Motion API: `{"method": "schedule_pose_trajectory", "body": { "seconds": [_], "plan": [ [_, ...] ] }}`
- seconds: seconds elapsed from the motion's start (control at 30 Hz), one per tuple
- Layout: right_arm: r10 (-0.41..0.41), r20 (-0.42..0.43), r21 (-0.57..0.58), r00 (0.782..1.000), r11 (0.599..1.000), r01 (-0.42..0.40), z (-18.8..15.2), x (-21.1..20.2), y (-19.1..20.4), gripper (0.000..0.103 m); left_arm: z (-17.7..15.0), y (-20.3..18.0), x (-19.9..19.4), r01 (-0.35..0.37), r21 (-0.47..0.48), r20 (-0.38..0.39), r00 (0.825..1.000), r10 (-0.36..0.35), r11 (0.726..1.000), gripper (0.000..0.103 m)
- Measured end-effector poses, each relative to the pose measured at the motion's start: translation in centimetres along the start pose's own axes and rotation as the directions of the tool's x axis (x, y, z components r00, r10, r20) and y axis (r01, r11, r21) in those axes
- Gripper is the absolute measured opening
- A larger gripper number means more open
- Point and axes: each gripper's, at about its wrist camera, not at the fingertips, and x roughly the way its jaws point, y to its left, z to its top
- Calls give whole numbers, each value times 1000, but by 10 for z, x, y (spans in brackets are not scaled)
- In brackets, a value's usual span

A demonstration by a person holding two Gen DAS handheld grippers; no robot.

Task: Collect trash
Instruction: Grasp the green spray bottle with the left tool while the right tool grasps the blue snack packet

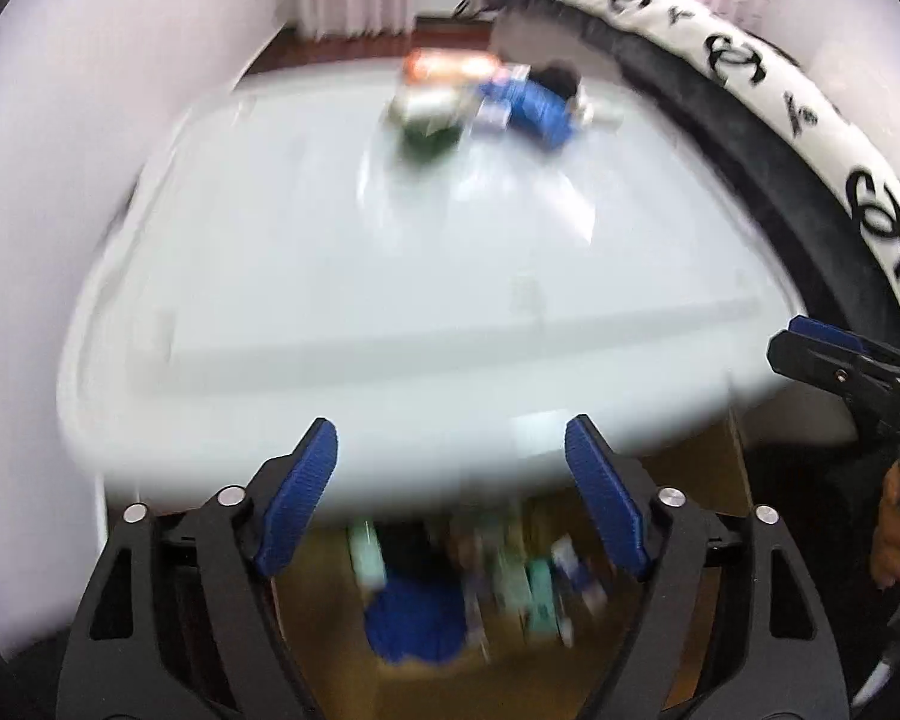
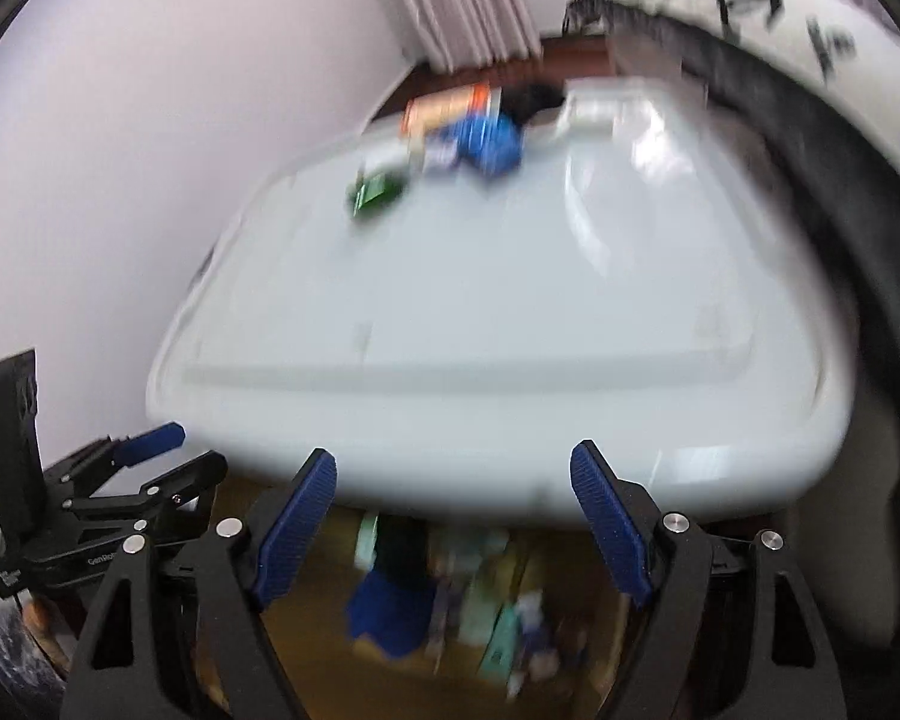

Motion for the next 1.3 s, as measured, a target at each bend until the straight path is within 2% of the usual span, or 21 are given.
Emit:
{"method": "schedule_pose_trajectory", "body": {
  "seconds": [0.13,0.23,0.3,0.43,0.47,0.5,0.53,0.57,0.7,0.8,0.9,1.03,1.07,1.13,1.23,1.3],
  "plan": [
    [-7,124,49,992,999,1,30,-1,-20,79,73,-15,44,-70,161,71,996,59,984,81],
    [-13,100,139,995,990,-1,31,10,-38,79,114,-11,88,-79,227,60,996,67,971,81],
    [10,85,167,996,986,-24,34,13,-45,79,132,-3,115,-77,223,42,997,69,972,81],
    [-25,70,153,997,988,14,40,21,-45,79,151,12,171,-68,177,-26,997,74,982,81],
    [-20,65,155,998,988,10,40,23,-45,79,151,15,174,-44,156,-12,999,46,987,80],
    [-13,58,158,998,987,4,39,24,-44,79,150,18,174,-18,137,-1,1000,18,990,69],
    [-6,50,158,999,988,-2,39,26,-42,79,149,18,173,33,124,0,999,-33,992,46],
    [-8,44,151,999,989,1,38,27,-39,79,146,16,169,8,132,24,1000,-12,991,36],
    [-45,31,103,998,994,42,39,34,-27,79,133,14,159,-3,91,13,1000,1,996,36],
    [-51,41,74,998,996,48,52,37,-20,79,116,22,130,4,26,-16,1000,-3,1000,36],
    [-66,39,-70,997,995,69,89,50,-1,79,91,30,70,0,-16,-2,1000,0,1000,36],
    [-175,93,-296,980,935,195,143,98,18,77,53,31,8,-47,-15,72,996,48,999,36],
    [-178,89,-318,980,927,198,152,110,21,75,44,32,1,-40,-25,80,996,42,999,36],
    [-168,62,-352,984,919,179,173,138,26,63,35,35,2,-23,-46,79,997,27,999,36],
    [-146,40,-372,988,916,151,196,168,37,64,23,40,10,18,-60,77,997,-14,998,36],
    [-171,13,-386,985,908,163,209,190,43,65,23,40,18,10,-53,71,997,-6,999,36]
  ]
}}
